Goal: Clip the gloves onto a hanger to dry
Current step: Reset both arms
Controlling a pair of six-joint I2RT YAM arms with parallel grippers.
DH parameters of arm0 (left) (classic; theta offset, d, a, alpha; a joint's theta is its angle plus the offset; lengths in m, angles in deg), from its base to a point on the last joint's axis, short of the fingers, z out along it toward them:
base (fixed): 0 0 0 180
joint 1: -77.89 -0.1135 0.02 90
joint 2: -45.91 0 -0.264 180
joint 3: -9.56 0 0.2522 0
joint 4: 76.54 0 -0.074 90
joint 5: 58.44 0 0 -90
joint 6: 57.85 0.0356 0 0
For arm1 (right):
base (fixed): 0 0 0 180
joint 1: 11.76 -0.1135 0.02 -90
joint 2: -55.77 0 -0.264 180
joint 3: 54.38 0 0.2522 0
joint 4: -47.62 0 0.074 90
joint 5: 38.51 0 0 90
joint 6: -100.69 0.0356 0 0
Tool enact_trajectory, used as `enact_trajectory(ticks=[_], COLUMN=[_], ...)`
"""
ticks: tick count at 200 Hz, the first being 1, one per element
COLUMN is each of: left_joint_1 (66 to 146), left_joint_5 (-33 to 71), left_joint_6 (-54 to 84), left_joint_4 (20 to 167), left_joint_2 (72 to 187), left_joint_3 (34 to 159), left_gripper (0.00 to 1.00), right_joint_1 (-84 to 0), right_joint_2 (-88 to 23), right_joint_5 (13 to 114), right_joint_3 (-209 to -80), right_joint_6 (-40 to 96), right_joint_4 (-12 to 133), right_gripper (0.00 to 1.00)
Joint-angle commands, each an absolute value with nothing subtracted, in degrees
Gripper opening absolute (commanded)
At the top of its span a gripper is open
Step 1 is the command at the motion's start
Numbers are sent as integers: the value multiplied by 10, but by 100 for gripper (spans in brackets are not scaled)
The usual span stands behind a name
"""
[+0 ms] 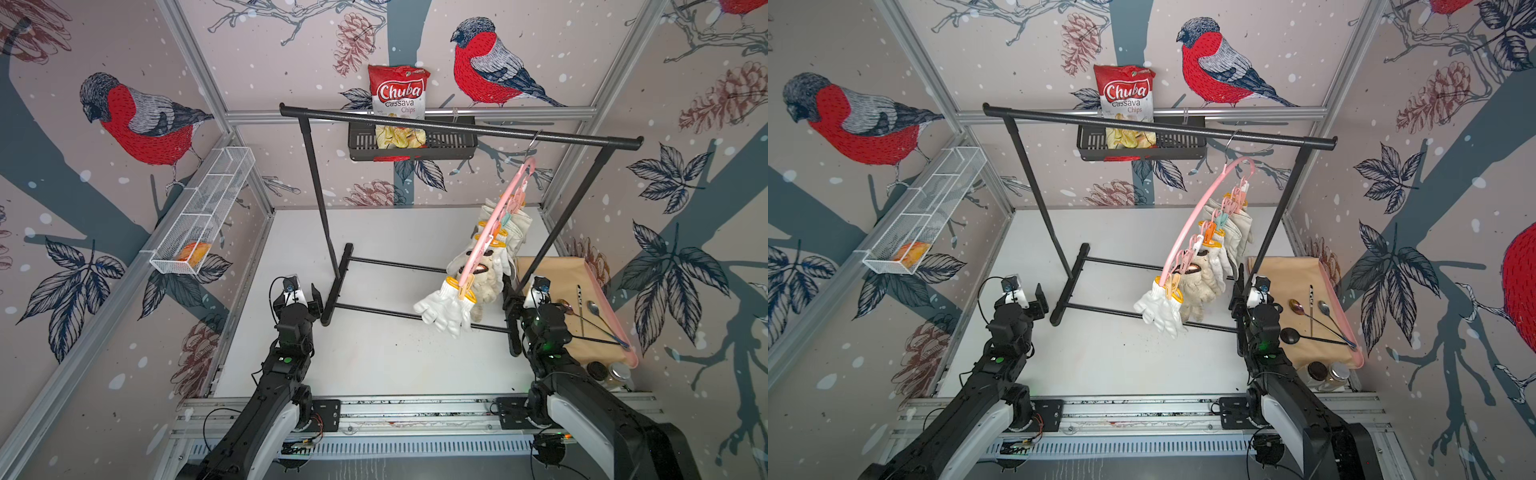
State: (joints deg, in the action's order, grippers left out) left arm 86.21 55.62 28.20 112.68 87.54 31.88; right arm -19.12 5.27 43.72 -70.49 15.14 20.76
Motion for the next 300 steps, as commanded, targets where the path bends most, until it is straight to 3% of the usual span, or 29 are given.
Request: enact_trajectory(ticks=[1,57,99,127,162,190,194,198,201,214,300], left_joint_1=[846,832,815,811,811,811,811,811,811,811,811], left_joint_5=[559,551,539,532,529,525,526,525,525,526,525], left_joint_6=[293,299,295,289,287,287,287,288,288,291,292], left_joint_4=[1274,1411,1500,1516,1561,1557,1559,1562,1565,1578,1582], left_joint_2=[921,1085,1191,1257,1316,1319,1319,1321,1322,1326,1325], left_joint_3=[309,318,342,385,394,397,397,397,396,393,390], left_gripper=[79,79,80,80,79,81,82,84,87,98,98], right_joint_1=[-176,-156,-161,-157,-140,-134,-132,-132,-131,-129,-130], right_joint_2=[19,-141,-205,-212,-303,-318,-320,-322,-324,-322,-323], right_joint_5=[435,490,526,495,500,476,467,456,450,448,448], right_joint_3=[-701,-740,-819,-794,-747,-783,-785,-788,-790,-793,-791], right_joint_6=[152,150,106,96,105,121,127,134,136,139,139], right_joint_4=[65,-52,38,-35,-211,-164,-162,-161,-159,-150,-154], right_gripper=[71,71,69,70,70,78,82,97,100,100,100])
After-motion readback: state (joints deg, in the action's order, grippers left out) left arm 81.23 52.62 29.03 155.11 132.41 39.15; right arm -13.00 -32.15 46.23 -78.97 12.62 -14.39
